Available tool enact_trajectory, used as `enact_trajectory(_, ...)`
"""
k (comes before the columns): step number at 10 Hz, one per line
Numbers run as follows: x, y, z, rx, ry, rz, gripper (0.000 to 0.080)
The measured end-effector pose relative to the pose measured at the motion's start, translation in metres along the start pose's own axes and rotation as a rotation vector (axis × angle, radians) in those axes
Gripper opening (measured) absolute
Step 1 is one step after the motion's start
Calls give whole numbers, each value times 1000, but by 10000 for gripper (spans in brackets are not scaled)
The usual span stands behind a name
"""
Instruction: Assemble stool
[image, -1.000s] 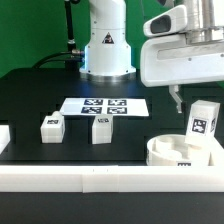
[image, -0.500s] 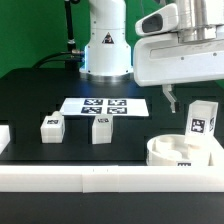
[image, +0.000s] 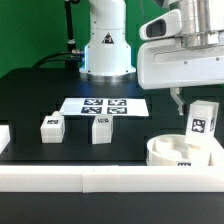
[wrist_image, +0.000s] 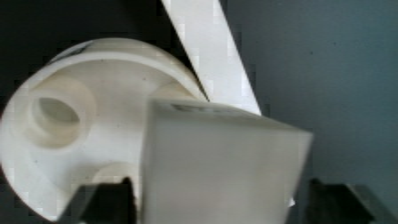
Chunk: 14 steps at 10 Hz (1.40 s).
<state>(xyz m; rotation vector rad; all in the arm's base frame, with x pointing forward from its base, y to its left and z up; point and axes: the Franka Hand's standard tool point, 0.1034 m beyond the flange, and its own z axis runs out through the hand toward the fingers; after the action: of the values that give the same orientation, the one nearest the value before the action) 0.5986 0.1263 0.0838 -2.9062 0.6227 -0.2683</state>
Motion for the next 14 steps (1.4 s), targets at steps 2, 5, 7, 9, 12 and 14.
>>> enact_trajectory(2,5,3,-2,-1,6,-9,349)
enact_trajectory(5,5,3,-2,-1,6,17,348)
enact_trajectory(7,5,4,-1,8,3,114,347)
enact_trajectory(9,3,4,-1,35,-5,422,347)
enact_trajectory(12,2,4,0,76,-24,867,347)
enact_trajectory(14,1,1,1,80,-46,1082,347)
